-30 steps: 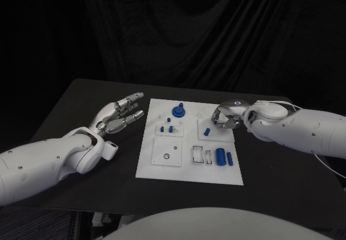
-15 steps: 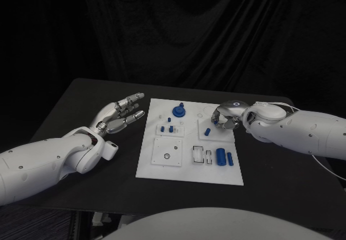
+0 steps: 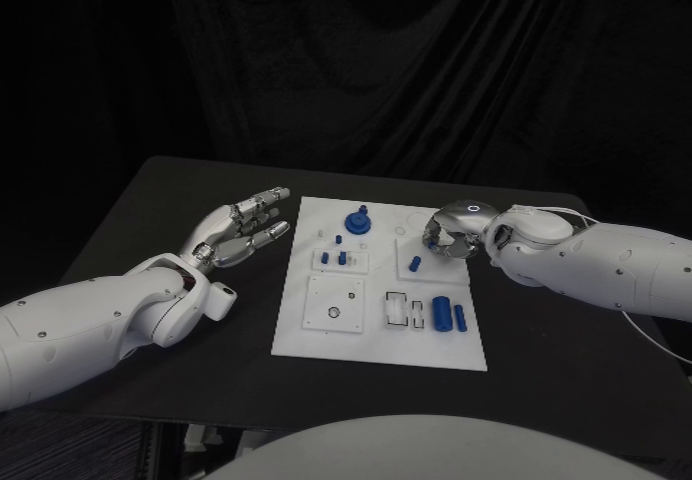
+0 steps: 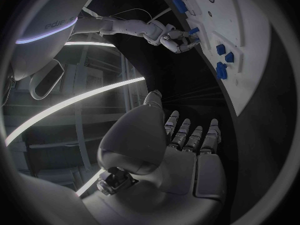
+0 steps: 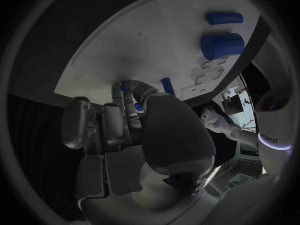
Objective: Assemble the parts on the task board
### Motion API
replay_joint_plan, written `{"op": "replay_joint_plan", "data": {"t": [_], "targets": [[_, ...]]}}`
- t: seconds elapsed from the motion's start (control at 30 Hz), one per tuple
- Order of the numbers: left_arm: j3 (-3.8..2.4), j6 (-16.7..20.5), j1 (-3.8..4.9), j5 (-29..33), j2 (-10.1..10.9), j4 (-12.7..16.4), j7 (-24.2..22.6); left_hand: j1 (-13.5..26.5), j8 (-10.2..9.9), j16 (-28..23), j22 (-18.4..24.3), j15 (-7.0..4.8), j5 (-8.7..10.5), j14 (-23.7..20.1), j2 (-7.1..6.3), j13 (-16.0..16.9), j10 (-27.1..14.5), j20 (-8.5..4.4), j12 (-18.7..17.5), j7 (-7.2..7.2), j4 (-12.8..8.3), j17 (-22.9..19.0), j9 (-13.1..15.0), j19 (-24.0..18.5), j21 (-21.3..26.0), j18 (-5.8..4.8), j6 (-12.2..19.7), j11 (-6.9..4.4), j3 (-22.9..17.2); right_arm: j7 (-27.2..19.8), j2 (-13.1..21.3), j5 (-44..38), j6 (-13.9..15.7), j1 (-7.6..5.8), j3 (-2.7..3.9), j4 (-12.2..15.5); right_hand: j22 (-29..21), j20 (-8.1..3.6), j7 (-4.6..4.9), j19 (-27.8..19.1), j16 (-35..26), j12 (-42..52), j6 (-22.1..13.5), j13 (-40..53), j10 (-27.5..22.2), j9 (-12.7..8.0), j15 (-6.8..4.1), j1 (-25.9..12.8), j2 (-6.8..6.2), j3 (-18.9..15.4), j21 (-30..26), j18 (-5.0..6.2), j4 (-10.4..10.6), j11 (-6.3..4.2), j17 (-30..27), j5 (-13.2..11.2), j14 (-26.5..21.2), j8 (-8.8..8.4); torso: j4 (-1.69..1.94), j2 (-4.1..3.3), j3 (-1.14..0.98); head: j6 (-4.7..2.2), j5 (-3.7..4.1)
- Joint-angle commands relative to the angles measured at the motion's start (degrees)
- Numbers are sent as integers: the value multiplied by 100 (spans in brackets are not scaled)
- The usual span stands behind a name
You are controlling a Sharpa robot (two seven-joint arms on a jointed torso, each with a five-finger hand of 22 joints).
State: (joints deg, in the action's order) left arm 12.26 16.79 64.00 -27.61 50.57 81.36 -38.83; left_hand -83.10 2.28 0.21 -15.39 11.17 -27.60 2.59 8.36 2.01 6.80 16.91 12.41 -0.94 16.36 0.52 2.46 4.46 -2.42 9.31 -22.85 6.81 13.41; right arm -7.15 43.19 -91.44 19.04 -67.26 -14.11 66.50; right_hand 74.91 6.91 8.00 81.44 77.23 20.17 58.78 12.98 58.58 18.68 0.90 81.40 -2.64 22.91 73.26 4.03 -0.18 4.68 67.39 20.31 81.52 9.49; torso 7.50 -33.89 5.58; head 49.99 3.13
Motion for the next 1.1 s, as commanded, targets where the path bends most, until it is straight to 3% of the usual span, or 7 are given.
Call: {"op": "replay_joint_plan", "data": {"t": [0.03,0.4,0.63,0.83,1.1], "targets": [[-6,-77,-12,33,-14,3,-637,-67,25,40,-14,46,-11,12,2,8,13,-3,21,-17,-8,8,6,40,-35,32,-39,42,24,-82,23,53,268,16,2,-1,1005,-37,6,-3,9,-28,26,-7,54,25,-51,86,18,-12,32,-17,-25,-2,1,-21,11,18,0,1,7,1,-4],[-6,-88,-16,33,-2,10,-588,-70,23,42,-38,65,-11,27,9,8,20,0,23,-34,-6,10,5,67,-47,17,-42,61,28,-73,182,61,623,-19,25,192,1005,-48,5,-1,-12,-56,54,-27,129,61,-61,100,-5,-33,32,-18,-47,-11,-32,-30,9,29,-5,7,10,1,-30],[-6,-91,-17,33,6,19,-567,-69,23,43,-26,68,-13,31,11,9,24,0,29,-36,-5,11,5,66,-46,13,-43,65,30,15,371,62,744,-289,33,518,1029,-54,2,42,20,-73,68,-37,156,77,-66,120,-7,-34,112,-37,-60,-16,28,-29,37,33,1,9,13,1,-26],[-6,-87,-17,33,2,26,-555,-69,23,43,-9,69,-13,29,12,9,25,-1,29,-36,-4,10,5,61,-43,11,-48,67,30,259,639,62,524,-586,32,1115,1042,-61,-3,69,53,-101,87,-53,199,104,-73,105,-16,-61,155,-46,-45,-21,75,-46,78,38,-12,14,21,1,-62],[-5,-101,-18,33,-15,6,-550,-70,23,41,12,69,-14,21,13,9,26,-1,29,-36,-4,9,5,55,-39,9,-47,68,31,464,794,-207,176,-661,6,2019,1059,-68,-10,105,110,-140,71,-72,215,121,-80,102,-37,-84,213,-59,-44,-28,166,-60,133,22,-3,17,26,1,-107]]}}
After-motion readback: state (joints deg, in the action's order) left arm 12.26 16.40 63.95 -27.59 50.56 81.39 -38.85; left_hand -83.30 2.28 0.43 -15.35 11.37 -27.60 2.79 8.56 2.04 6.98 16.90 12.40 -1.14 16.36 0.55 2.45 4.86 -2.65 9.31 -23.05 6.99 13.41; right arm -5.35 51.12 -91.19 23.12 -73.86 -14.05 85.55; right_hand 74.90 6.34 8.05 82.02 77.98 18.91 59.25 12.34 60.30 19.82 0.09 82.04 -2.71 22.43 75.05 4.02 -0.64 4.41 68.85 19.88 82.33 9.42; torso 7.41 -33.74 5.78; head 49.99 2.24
